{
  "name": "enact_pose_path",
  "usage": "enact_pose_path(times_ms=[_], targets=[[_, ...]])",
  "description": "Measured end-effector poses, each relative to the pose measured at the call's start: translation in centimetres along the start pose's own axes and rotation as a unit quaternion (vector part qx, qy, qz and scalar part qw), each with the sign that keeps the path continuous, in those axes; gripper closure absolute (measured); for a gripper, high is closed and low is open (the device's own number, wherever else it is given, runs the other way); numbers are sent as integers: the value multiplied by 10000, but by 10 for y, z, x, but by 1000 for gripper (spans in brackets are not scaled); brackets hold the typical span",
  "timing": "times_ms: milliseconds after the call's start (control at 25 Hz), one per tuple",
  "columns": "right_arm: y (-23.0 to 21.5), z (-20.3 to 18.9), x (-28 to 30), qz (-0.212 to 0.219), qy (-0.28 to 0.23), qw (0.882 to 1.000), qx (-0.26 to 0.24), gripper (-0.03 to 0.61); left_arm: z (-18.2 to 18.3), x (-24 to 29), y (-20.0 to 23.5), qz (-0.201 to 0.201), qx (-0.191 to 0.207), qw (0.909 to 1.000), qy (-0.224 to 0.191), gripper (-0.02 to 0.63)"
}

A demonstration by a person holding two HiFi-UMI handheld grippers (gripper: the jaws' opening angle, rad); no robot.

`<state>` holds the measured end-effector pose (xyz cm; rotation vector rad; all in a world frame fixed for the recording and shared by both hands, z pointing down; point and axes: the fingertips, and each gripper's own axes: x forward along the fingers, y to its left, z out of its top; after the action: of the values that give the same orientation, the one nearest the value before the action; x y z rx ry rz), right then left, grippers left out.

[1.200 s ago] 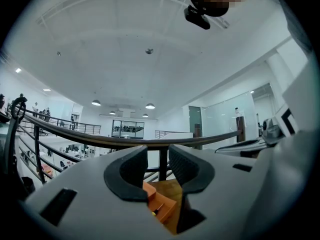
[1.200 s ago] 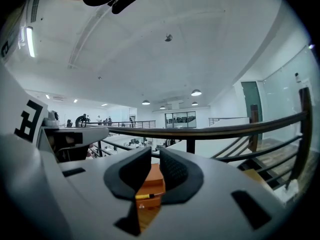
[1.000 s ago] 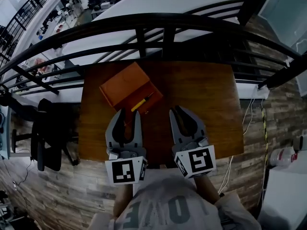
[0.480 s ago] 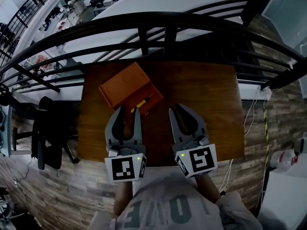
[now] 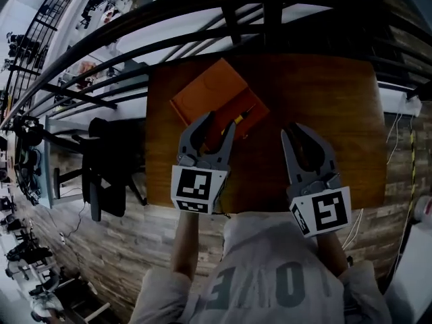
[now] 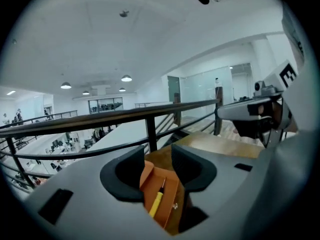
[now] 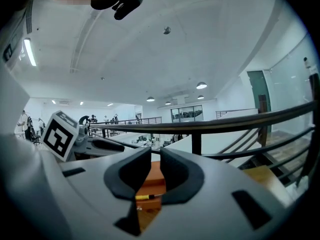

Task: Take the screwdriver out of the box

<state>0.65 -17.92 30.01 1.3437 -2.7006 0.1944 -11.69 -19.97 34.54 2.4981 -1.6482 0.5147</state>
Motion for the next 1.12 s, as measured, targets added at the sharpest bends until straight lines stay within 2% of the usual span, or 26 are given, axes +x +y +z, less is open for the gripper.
enact_pose_path(times_ms=[200,440,600,720,920,1120], targets=[[-4,-15,13,5,191,9997,129,528,-43,33,8,-493,232,9951,820,451],[-23,-31,18,3,385,9985,401,528,-87,61,-2,-1138,224,9812,1539,451],[-39,-43,19,-64,615,9971,433,528,-115,78,-11,-1483,380,9663,2070,451],[-40,-50,24,-108,764,9961,439,528,-137,83,-10,-1757,331,9526,2461,451],[-32,-55,26,-72,979,9943,411,528,-166,84,-4,-1896,530,9340,2983,451],[-26,-65,34,12,1118,9929,400,529,-194,93,2,-1949,579,9219,3296,451]])
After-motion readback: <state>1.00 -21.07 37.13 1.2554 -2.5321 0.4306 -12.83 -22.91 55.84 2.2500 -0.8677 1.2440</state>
